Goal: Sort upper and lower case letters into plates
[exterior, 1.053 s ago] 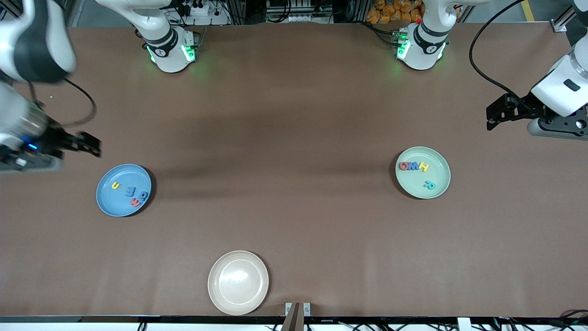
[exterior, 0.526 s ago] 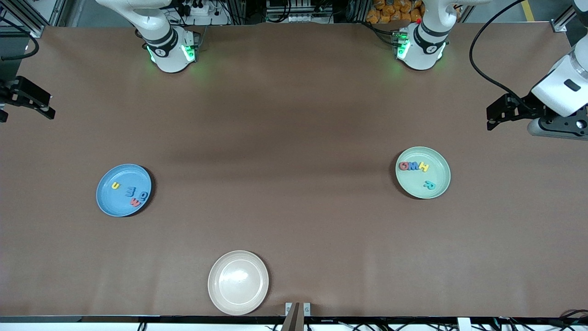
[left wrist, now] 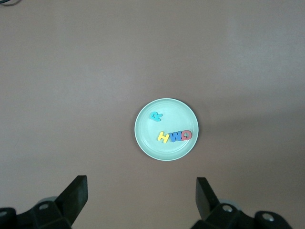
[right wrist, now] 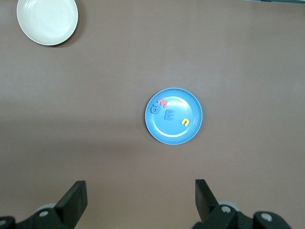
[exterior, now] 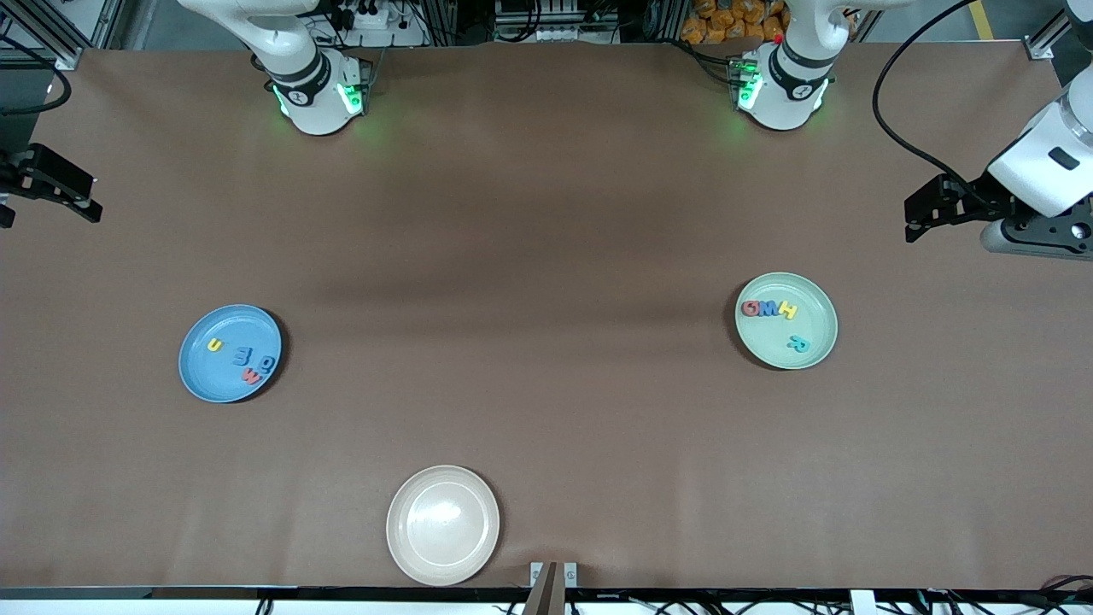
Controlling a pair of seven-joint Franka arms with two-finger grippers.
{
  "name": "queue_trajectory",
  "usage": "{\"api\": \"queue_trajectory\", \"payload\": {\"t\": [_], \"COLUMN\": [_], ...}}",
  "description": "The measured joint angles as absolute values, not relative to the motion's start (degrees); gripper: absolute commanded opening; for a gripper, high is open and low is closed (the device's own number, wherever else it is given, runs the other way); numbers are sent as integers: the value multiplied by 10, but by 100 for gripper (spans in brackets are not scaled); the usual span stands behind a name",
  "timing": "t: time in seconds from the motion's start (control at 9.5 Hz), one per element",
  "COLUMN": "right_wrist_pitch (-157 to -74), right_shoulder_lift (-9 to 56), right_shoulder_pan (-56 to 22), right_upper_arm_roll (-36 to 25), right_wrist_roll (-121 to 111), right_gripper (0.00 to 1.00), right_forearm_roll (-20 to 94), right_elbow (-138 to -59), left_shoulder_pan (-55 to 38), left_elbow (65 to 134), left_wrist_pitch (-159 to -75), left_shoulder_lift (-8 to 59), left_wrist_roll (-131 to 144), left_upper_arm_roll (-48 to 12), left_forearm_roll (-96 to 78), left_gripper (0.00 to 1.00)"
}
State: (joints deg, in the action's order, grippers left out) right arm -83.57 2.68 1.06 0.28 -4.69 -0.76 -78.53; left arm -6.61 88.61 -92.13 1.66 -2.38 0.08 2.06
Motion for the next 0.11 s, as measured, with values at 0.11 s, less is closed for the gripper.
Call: {"api": "queue_trajectory", "payload": {"t": [0.11], "right_wrist_pitch": [-835], "right_shoulder_lift": [27], "right_shoulder_pan": [11], "right_upper_arm_roll": [3], "right_wrist_roll": [-47], "right_gripper": [100], "right_forearm_roll": [-8], "right_elbow": [-785], "left_shoulder_pan": [-66], "left_elbow": [886], "left_wrist_pitch": [-921], "left_shoulder_lift": [17], "left_wrist_roll": [-24], "left_upper_arm_roll": [1], "left_forearm_roll": [21], "left_gripper": [100]}}
